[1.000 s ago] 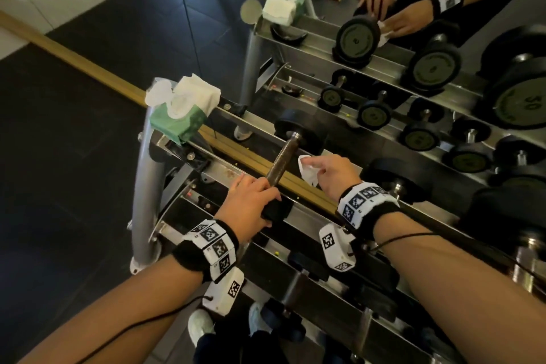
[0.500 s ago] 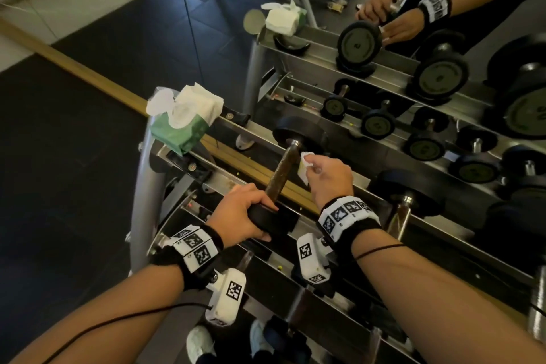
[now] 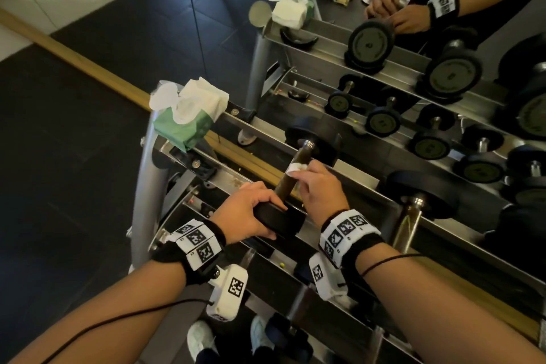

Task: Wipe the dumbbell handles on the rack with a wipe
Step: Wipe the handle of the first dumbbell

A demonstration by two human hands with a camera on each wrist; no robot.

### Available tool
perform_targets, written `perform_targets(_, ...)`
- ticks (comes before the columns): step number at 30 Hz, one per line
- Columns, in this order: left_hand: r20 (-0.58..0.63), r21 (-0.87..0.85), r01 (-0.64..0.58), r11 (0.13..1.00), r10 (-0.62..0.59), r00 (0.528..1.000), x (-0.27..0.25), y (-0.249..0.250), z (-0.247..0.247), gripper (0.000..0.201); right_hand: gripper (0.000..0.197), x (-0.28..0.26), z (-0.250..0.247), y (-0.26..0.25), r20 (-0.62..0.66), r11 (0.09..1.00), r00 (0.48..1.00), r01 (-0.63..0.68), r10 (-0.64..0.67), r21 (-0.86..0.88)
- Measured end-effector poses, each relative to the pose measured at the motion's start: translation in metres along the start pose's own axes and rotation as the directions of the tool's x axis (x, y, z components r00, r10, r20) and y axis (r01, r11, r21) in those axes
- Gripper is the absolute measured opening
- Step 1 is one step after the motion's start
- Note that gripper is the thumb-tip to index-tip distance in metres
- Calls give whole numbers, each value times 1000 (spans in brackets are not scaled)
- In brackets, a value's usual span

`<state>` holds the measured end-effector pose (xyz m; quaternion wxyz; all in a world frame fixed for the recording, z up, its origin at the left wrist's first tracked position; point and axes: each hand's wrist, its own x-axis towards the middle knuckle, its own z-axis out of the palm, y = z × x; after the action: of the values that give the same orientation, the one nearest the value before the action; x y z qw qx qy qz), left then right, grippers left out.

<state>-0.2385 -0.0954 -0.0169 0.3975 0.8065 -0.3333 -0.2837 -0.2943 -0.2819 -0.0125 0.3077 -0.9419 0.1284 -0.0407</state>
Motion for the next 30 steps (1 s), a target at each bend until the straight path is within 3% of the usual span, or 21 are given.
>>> perform_targets(2, 0, -11, -5, 1000, 5, 1000, 1, -1, -2, 50, 27, -7, -2, 0, 137, 1000, 990, 22, -22, -1)
perform_targets(5, -1, -13, -18, 1000, 18, 1000, 1, -4, -4, 50, 23, -2, -14, 0, 192, 998, 979, 57, -62, 34)
perform_targets(7, 3, -29, -24, 999, 24, 1000, 0, -5, -3, 50, 22, 10, -26, 3, 119, 992, 993, 8, -24, 128)
perform_targets(10, -21, -27, -25, 999, 24, 999, -2, -7, 2, 49, 27, 29, -36, 8, -65, 993, 997, -36, 44, 112)
perform_targets(12, -44, -50, -8, 999, 6, 999, -2, -7, 3, 51, 26, 34, -32, 7, -60, 993, 996, -58, 65, 103)
perform_targets(17, -47, -70, 1, 998, -4, 999, -1, -8, 2, 53, 24, 8, -17, 0, 56, 981, 996, -76, 66, 180)
perform_targets(19, -47, -56, -3, 998, 1, 999, -1, -8, 4, 52, 23, -6, -19, -1, 144, 987, 990, -26, 3, 159)
perform_targets(23, -62, -39, -8, 999, 5, 998, -1, -8, 5, 52, 24, -7, -28, -8, 454, 995, 887, 100, -83, -14)
perform_targets(25, -46, -53, -6, 999, 4, 999, -1, -9, 4, 53, 22, 7, -36, -8, 392, 997, 918, 71, -55, -26)
perform_targets(27, -22, -78, 2, 997, -4, 1000, 0, -11, 2, 53, 23, 22, -43, -5, 146, 998, 989, -37, 30, 49)
perform_targets(28, -16, -88, 7, 996, -9, 1000, -1, -12, 2, 52, 24, 27, -42, -3, 51, 994, 996, -82, 79, 72)
perform_targets(30, -20, -91, 9, 996, -11, 1000, -1, -13, 1, 52, 29, 31, -37, -3, 3, 996, 996, -85, 85, -42)
